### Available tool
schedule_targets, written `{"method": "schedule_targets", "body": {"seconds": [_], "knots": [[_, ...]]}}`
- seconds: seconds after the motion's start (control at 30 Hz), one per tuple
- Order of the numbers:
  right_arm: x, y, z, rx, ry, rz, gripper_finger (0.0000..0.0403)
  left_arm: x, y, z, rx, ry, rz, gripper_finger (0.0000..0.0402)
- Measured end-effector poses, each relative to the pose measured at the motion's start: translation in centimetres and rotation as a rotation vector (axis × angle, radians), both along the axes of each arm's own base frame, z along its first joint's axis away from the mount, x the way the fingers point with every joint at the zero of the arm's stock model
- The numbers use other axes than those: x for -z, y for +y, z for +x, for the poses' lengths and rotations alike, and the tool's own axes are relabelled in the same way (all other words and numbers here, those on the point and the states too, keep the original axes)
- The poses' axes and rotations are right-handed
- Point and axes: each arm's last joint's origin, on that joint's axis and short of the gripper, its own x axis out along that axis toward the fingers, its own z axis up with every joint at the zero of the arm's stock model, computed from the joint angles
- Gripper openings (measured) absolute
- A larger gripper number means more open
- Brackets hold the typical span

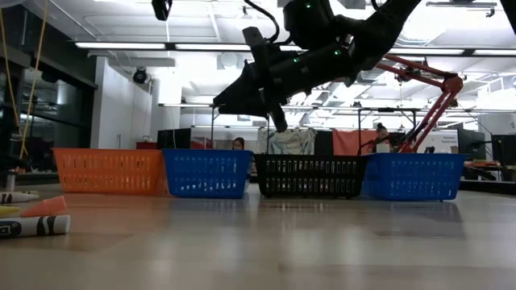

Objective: Sort crayons
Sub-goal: Put the white crayon into the left blue bin

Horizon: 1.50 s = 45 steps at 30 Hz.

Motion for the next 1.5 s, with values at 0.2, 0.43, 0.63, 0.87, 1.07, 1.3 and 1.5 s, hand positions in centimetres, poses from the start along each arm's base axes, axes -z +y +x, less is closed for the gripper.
{"method": "schedule_targets", "body": {"seconds": [0.2, 0.43, 0.63, 0.87, 1.07, 1.3, 1.5], "knots": [[-2.4, -0.7, -0.9, -0.070, -0.042, 0.011, 0.0137, 0.0, 0.0, 0.0, -0.005, 0.000, 0.002, 0.0113], [-8.8, -1.1, -6.7, -0.099, 0.118, -0.219, 0.0164, 0.0, 0.1, 0.0, -0.032, 0.008, 0.035, 0.0113], [-11.0, -0.3, -13.2, 0.007, 0.212, -0.269, 0.0165, 0.1, 0.3, 0.0, -0.090, 0.015, 0.079, 0.0113], [-11.9, 0.8, -17.6, 0.155, -0.019, -0.210, 0.0165, 0.3, 0.4, -0.1, -0.140, 0.040, 0.092, 0.0113], [-12.6, 0.8, -17.7, 0.177, -0.194, -0.222, 0.0165, 0.3, 0.4, -0.1, -0.142, 0.040, 0.092, 0.0113], [-12.5, 0.8, -17.6, 0.174, -0.188, -0.228, 0.0165, 0.3, 0.4, -0.1, -0.142, 0.041, 0.091, 0.0113], [-12.5, 0.8, -17.6, 0.171, -0.187, -0.228, 0.0165, 0.3, 0.4, -0.1, -0.149, 0.025, -0.027, 0.0113]]}}
